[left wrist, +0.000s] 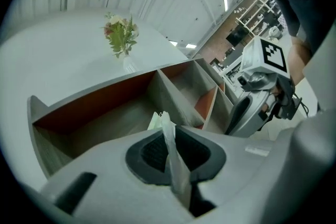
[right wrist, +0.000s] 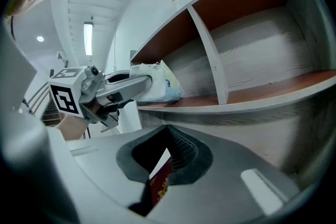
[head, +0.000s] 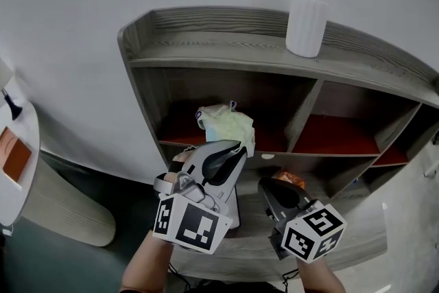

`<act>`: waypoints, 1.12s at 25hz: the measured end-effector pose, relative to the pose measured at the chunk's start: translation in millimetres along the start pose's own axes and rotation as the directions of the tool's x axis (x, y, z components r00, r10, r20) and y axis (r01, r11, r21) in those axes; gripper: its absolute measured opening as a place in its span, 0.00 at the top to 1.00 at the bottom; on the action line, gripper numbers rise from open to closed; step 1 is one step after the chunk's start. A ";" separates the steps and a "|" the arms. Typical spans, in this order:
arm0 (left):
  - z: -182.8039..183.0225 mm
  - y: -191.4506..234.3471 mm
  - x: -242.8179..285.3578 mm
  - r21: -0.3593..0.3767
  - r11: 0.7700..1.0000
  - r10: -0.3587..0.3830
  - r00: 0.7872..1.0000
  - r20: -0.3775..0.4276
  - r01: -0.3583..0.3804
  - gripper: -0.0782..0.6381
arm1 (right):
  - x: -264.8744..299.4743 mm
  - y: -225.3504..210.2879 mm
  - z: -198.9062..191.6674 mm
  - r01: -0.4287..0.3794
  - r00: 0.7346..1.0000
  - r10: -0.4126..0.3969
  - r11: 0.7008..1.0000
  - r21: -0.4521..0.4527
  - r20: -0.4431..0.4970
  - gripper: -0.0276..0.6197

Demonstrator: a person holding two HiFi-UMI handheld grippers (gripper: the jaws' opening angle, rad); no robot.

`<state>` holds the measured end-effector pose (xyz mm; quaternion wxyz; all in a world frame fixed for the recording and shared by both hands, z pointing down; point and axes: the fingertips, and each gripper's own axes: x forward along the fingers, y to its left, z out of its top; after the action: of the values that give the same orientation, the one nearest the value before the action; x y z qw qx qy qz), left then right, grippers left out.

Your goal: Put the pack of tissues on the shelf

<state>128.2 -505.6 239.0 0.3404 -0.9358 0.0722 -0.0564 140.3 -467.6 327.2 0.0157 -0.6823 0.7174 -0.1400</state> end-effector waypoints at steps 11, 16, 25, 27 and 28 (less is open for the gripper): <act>-31.9 5.4 35.7 -0.071 0.997 -0.028 0.998 -0.048 0.024 0.79 | -2.2 -8.9 -9.9 0.033 0.999 -0.033 0.999 0.015 -0.026 0.96; -30.5 2.6 36.1 -0.083 0.996 -0.042 0.999 -0.028 0.040 0.70 | 0.3 -7.7 -11.2 0.036 0.999 -0.036 0.999 0.023 -0.022 0.96; -21.9 6.9 9.7 -0.190 0.982 0.014 0.999 0.039 -0.006 0.57 | 8.5 2.9 -17.1 0.002 1.000 -0.001 0.999 0.034 -0.029 0.96; -21.5 5.2 2.5 -0.206 0.978 0.028 0.999 0.037 -0.019 0.57 | 7.3 5.0 -18.8 -0.005 1.000 0.006 0.999 0.033 -0.029 0.96; -20.9 4.2 -0.5 -0.207 0.978 0.028 0.999 0.033 -0.021 0.57 | 6.6 6.3 -19.2 -0.008 1.000 0.009 0.999 0.033 -0.028 0.96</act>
<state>124.1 -521.8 252.1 0.2432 -0.9660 0.0830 -0.0275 129.7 -470.4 345.4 0.0173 -0.6769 0.7180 -0.1613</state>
